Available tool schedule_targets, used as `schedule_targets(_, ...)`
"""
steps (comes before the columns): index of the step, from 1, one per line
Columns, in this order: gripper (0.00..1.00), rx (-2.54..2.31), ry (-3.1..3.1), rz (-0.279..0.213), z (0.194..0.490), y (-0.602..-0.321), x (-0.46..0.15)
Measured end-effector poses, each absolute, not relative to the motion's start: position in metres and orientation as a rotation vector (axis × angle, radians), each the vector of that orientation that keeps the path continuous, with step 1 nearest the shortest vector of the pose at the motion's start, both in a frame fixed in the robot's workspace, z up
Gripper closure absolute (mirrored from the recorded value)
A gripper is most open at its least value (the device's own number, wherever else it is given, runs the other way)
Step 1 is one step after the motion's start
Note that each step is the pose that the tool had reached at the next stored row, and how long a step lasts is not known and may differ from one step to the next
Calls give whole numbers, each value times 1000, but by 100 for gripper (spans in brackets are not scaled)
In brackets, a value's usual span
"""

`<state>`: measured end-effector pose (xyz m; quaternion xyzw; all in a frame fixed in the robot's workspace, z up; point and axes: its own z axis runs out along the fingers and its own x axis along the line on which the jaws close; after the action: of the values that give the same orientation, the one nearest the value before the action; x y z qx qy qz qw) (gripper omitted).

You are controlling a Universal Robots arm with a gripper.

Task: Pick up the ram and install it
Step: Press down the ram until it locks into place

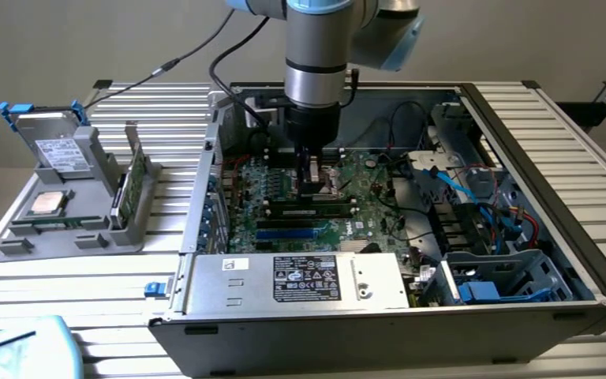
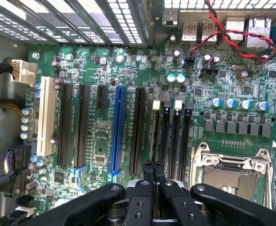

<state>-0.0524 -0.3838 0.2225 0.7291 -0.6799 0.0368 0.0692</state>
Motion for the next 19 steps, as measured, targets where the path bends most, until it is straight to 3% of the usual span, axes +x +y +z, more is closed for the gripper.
schedule_targets(19,90,2197,-2013,73,253,-387,-30)
